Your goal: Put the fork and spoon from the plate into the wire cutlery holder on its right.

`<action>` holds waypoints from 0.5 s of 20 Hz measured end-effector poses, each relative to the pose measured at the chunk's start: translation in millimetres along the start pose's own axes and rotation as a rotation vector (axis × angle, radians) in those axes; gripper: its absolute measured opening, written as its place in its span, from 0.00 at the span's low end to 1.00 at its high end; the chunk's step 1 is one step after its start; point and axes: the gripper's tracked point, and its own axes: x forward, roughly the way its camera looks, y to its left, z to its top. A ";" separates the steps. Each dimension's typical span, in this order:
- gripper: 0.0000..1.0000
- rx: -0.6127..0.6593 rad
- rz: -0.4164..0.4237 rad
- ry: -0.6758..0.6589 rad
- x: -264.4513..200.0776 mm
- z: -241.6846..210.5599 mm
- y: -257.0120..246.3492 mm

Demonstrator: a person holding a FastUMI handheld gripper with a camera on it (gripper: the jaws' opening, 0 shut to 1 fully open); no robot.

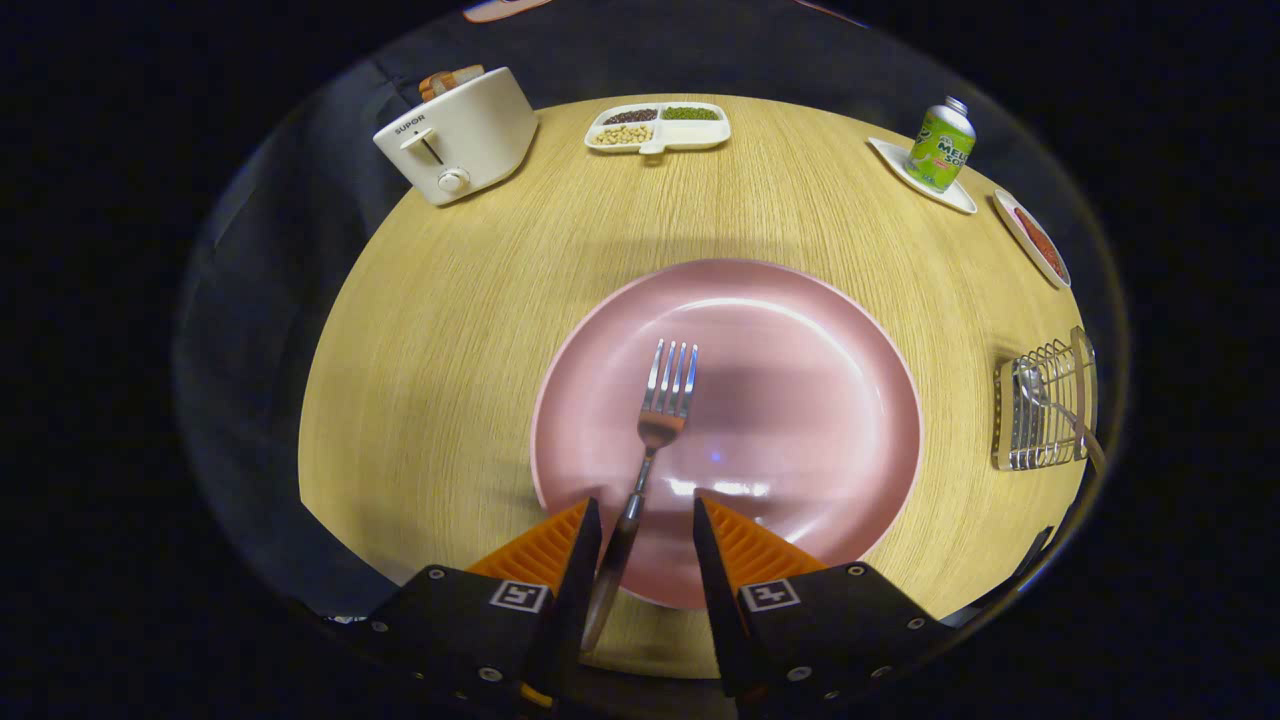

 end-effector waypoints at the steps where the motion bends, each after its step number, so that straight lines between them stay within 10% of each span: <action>1: 0.50 0.007 0.001 0.029 0.8 -4.5 -0.4; 5: 0.14 0.012 -0.016 0.066 4.2 -8.7 -7.2; 10: 0.09 0.027 0.026 0.073 4.4 -9.1 -4.2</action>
